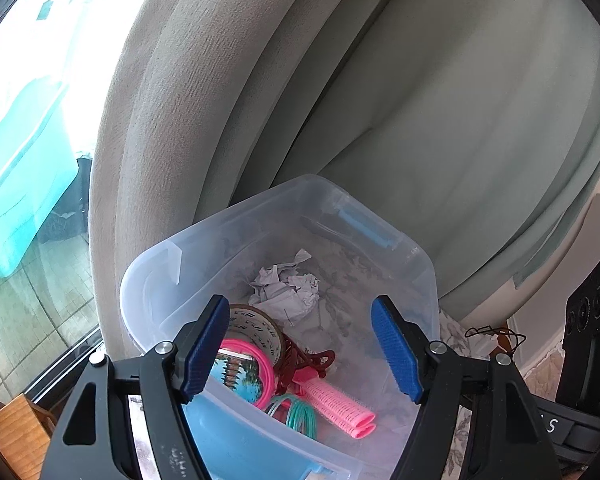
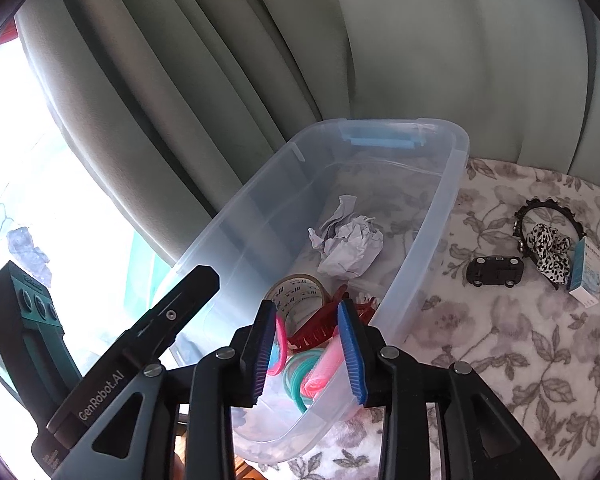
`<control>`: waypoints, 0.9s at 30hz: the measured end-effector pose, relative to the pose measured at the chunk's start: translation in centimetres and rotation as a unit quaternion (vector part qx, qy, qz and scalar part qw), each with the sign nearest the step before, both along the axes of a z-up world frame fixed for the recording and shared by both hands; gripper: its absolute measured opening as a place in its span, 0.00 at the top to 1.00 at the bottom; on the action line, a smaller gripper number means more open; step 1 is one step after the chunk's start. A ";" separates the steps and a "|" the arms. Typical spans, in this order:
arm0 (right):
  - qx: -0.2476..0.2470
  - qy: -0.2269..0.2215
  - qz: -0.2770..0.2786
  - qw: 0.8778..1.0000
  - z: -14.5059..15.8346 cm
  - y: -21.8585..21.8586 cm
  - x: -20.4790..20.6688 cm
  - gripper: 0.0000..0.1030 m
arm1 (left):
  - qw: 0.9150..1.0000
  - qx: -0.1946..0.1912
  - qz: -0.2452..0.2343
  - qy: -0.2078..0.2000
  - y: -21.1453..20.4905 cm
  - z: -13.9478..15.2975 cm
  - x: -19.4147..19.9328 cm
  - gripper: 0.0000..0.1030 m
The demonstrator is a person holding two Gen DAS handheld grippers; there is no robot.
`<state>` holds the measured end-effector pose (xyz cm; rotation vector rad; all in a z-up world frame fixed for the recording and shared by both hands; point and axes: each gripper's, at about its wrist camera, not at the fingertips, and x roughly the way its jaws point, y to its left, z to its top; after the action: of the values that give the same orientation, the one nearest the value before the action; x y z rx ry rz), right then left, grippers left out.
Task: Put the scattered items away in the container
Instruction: 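Open the left tool to drop the mirror while the right tool releases the roller into the box, then withdraw both tools from the box back toward the remaining items on the bed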
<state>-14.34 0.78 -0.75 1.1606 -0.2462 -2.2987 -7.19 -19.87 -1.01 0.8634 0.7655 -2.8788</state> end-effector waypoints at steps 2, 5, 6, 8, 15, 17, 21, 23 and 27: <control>0.000 0.000 0.001 1.000 0.0 0.0 0.1 0.64 | 1.000 0.000 0.000 -0.001 -0.1 0.0 0.2 0.28; 0.001 0.000 0.002 1.000 0.1 0.0 0.1 0.63 | 1.000 -0.002 -0.002 -0.003 0.8 -0.1 -0.5 0.28; 0.001 0.000 0.002 1.000 0.1 0.0 0.1 0.63 | 1.000 -0.004 -0.003 -0.004 1.5 -0.1 -1.0 0.28; 0.002 0.000 0.002 1.000 0.1 0.0 0.2 0.63 | 1.000 -0.008 -0.004 -0.007 1.9 0.0 -1.4 0.28; 0.002 0.008 0.012 1.000 0.7 0.0 1.1 0.54 | 1.000 -0.021 0.007 -0.022 2.4 0.5 -0.9 0.27; 0.008 0.013 0.012 1.000 1.0 0.2 1.6 0.49 | 0.999 -0.025 0.013 -0.026 2.6 0.8 -0.6 0.25; 0.010 0.020 0.007 1.000 1.7 1.1 2.7 0.39 | 0.999 -0.042 0.013 -0.020 3.6 2.0 0.4 0.24; 0.002 0.025 0.002 1.000 2.2 1.9 3.3 0.39 | 0.999 -0.052 0.009 -0.014 4.4 2.9 1.1 0.24; -0.010 0.041 -0.013 0.999 3.7 3.7 4.8 0.38 | 0.998 -0.069 -0.005 0.002 6.5 4.8 2.5 0.24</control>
<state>-9.54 4.52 2.93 1.0567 -0.2531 -2.3547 -4.64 -13.41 3.82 0.8489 0.5561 -2.9008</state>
